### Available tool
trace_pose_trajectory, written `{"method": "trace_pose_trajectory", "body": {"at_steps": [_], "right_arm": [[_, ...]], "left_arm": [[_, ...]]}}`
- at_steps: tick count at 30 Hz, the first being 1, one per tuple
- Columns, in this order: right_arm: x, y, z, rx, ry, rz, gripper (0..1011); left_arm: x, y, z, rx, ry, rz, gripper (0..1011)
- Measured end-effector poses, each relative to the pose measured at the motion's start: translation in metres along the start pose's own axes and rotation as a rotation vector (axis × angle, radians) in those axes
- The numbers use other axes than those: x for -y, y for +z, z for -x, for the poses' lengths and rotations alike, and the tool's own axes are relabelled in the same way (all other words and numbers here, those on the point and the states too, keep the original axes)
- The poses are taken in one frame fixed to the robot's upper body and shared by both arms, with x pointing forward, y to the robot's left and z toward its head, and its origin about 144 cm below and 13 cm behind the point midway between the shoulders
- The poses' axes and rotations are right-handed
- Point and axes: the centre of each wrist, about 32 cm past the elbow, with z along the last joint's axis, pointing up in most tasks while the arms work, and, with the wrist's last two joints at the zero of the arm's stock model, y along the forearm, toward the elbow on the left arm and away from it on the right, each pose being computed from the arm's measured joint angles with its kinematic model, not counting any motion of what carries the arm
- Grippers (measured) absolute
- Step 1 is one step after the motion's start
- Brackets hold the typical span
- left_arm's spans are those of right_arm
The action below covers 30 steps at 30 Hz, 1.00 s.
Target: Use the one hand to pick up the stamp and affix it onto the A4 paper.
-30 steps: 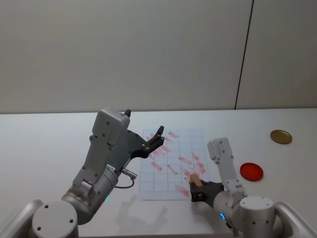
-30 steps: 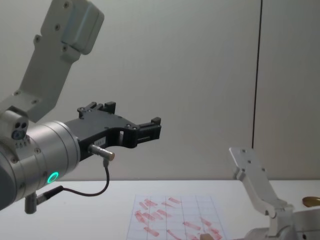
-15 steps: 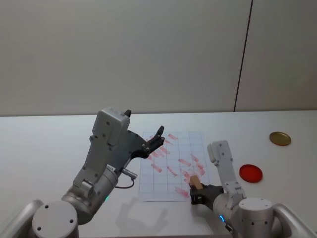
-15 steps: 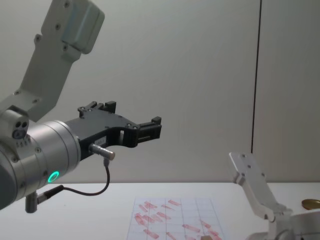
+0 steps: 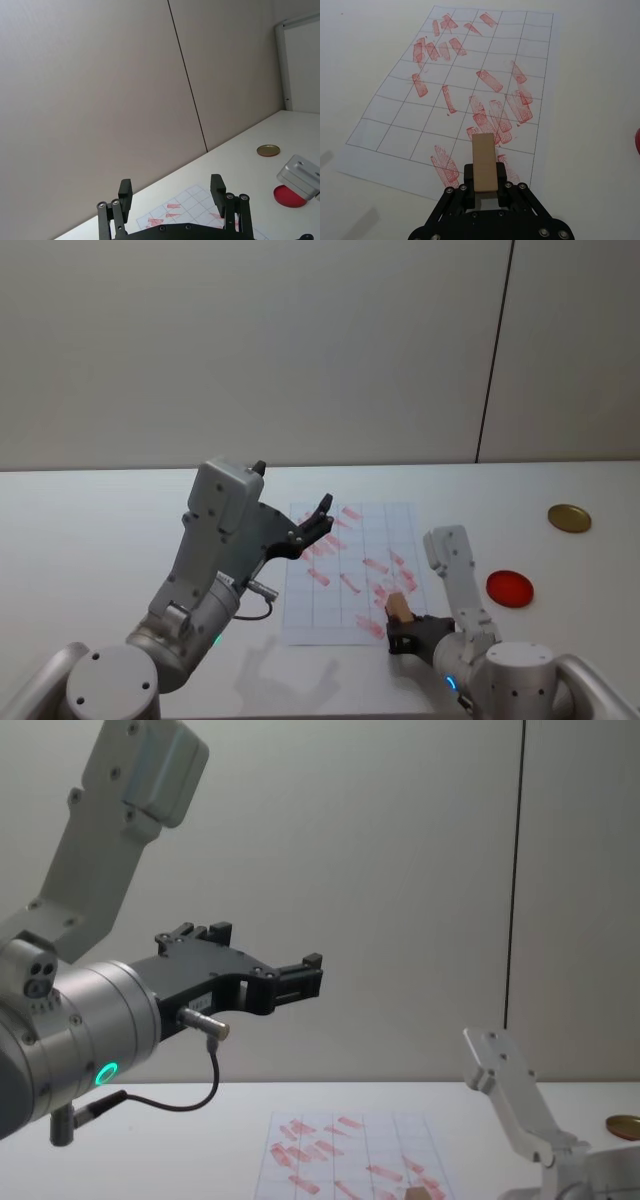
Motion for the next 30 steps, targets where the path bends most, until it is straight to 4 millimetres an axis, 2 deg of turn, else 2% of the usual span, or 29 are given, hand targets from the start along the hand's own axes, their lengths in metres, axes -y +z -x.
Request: {"method": "trace_pose_trajectory", "body": {"at_steps": [10,20,30], "right_arm": [[0.011,0.008,0.000,0.000,-0.012,-0.054,219],[0.037,0.044,0.003,-0.016,-0.019,-0.206,220],[0.059,0.067,0.002,-0.051,-0.078,-0.284,219]], "left_arm": [[0.000,0.000,0.000,0.000,0.000,0.000,993],[0.000,0.000,0.000,0.000,0.000,0.000,993],[0.000,0.000,0.000,0.000,0.000,0.000,993]]}}
